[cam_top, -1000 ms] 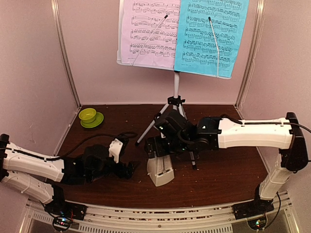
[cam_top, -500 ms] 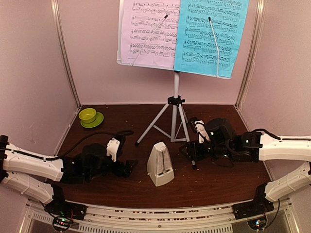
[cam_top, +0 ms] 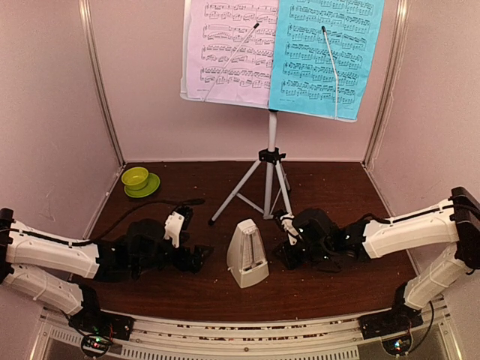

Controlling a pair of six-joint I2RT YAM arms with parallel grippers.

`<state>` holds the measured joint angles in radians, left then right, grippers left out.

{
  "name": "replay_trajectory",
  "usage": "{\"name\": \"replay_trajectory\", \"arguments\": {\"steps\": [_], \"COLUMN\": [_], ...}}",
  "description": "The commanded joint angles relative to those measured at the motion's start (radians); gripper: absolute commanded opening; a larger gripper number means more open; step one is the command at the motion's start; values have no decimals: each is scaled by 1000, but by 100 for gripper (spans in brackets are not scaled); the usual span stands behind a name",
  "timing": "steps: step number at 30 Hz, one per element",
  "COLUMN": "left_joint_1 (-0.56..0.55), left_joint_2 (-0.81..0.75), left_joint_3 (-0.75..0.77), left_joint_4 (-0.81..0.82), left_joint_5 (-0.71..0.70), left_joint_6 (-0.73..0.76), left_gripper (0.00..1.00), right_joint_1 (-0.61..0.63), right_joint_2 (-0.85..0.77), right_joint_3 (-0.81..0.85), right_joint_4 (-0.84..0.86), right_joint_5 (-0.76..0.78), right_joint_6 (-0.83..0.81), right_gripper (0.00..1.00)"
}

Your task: Set up the instrument practice props

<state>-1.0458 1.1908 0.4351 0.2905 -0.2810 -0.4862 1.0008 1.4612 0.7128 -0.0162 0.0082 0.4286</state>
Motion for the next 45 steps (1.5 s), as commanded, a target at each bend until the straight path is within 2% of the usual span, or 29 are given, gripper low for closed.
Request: {"name": "replay_trajectory", "arguments": {"steps": [1,7,16,22,27,35,39,45], "left_joint_1": [7,4,-28,-132,-213,-237,-235,-235], "left_joint_2": [-25,-83,-219,-112,-5,214,268,322], "left_joint_3": [63,118,219,308,369,486,515,540], "left_joint_4": [-4,-83,-260,-327,-377,-459,-488,-496], "left_joint_5": [54,93,9,-29,-148,-242,-281,-247], "left_joint_6": [-16,-60,-102,-116,-142,-192,-230,-256], "left_gripper": [95,98,98,98,98,98,88,76], "right_joint_1": [24,102,176,195,193,186,182,181], "right_joint_2": [47,111,178,179,64,-122,-174,-204], "right_joint_3": [-28,-41,-9,27,-56,-186,-209,-228], "right_joint_4": [171,292,407,393,371,349,322,307], "right_joint_5": [-88,-163,-202,-201,-137,4,57,100], "right_joint_6": [-21,2,44,41,27,55,55,55], "right_gripper": [20,20,22,23,26,31,38,45]}}
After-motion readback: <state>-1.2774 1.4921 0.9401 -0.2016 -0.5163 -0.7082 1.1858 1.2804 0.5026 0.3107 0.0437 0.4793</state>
